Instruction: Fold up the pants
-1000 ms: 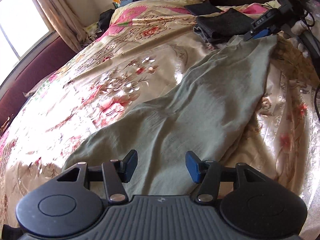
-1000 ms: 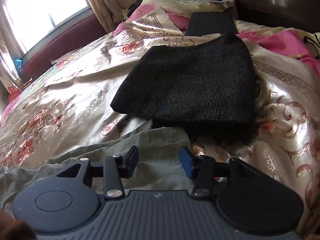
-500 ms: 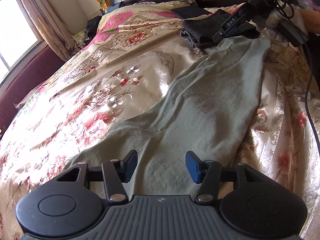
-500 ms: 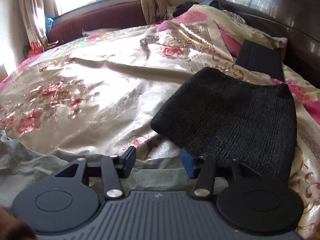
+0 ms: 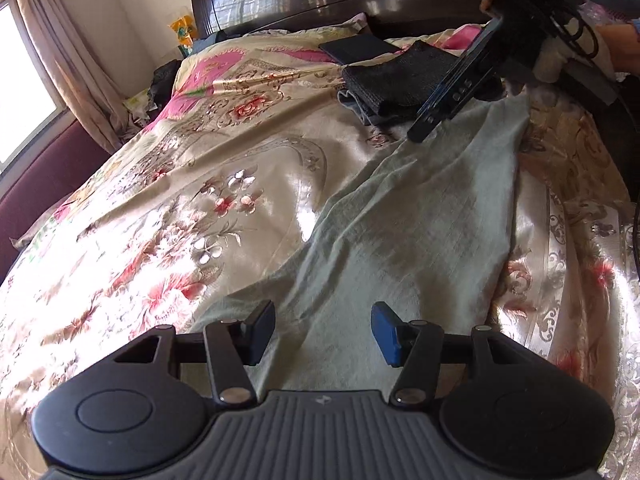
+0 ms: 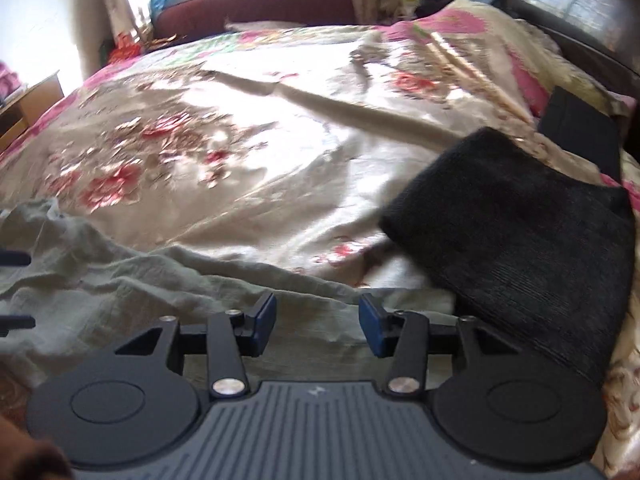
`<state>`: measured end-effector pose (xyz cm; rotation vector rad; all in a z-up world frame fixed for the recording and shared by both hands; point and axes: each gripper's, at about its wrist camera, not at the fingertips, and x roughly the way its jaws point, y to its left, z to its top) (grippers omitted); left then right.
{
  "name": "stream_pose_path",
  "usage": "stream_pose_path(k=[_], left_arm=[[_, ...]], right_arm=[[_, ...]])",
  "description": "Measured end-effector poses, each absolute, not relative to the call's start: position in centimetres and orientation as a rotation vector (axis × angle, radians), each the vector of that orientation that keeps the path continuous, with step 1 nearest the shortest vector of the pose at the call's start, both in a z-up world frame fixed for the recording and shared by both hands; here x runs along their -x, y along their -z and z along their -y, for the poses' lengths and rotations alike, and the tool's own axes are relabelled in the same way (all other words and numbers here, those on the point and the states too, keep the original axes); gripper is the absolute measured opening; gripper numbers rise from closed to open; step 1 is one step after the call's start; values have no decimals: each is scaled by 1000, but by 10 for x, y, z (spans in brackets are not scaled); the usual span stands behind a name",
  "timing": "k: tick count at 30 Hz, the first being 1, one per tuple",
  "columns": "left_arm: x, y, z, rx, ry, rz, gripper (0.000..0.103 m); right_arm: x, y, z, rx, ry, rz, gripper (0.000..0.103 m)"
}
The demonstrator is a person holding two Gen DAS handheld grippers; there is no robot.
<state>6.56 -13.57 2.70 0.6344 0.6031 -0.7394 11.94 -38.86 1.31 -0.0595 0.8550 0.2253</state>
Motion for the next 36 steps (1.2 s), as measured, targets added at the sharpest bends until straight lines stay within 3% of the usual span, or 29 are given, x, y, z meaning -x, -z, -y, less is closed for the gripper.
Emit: stream_pose_path(k=[9, 23, 36], left_arm=[[-62, -15, 129, -643, 741, -658, 67], [-62, -23, 181, -541, 857, -589, 67], [-24, -28, 258, -622, 1017, -508, 68]], right_arm=[[-129, 1, 366, 108, -303, -901, 44], [24, -15, 503, -612, 173, -673, 46], [38, 8, 495, -825, 166, -641, 45]])
